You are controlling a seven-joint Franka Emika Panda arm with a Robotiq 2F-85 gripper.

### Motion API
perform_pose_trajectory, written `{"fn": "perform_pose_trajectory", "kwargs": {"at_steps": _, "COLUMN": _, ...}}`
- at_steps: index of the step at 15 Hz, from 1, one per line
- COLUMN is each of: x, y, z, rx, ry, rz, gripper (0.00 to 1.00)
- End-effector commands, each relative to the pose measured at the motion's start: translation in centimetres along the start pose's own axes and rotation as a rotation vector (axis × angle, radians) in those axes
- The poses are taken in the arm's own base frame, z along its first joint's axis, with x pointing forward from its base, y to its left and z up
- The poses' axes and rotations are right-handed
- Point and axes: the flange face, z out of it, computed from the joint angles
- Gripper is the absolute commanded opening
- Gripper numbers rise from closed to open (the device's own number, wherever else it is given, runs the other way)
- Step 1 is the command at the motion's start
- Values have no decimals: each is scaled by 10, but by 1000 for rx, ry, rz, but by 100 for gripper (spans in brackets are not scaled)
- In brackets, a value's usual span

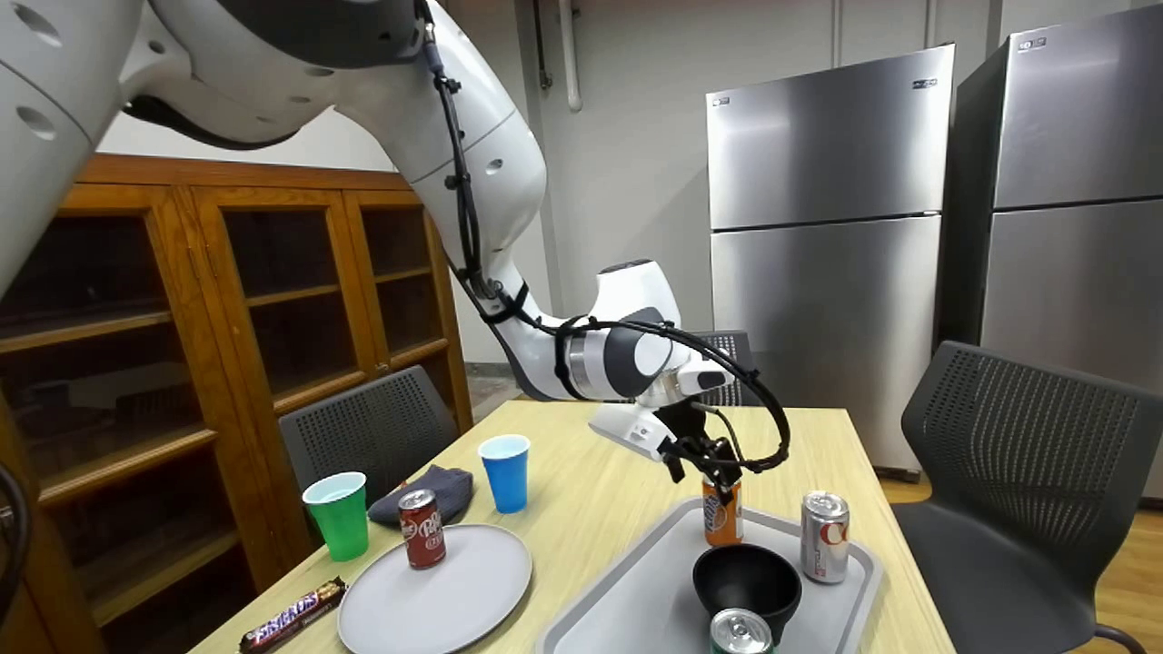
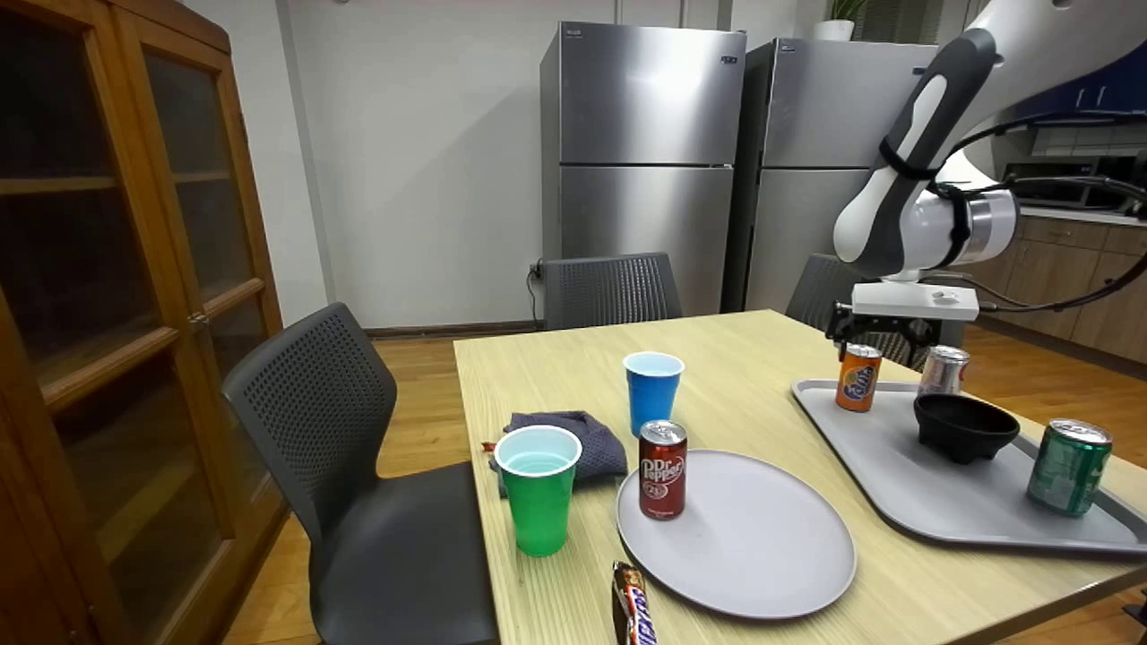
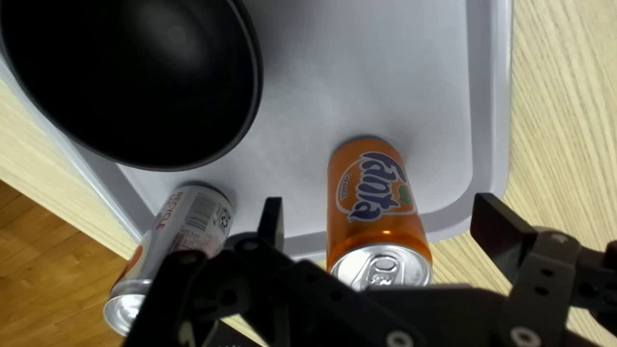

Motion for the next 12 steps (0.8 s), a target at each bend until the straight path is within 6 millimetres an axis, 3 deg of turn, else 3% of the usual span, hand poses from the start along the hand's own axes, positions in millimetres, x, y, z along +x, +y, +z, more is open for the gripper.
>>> {"fn": "perform_pose_trajectory", "kwargs": {"at_steps": 1, "x": 17, "y": -4, "z": 11, "rx": 10, "ry": -22, "rz": -5, "gripper": 100}}
{"fn": "perform_pose_trajectory", "kwargs": {"at_steps": 12, "x": 38, "y": -11, "z": 32, "rx": -18, "ry": -17, "rz": 11, "gripper": 100}}
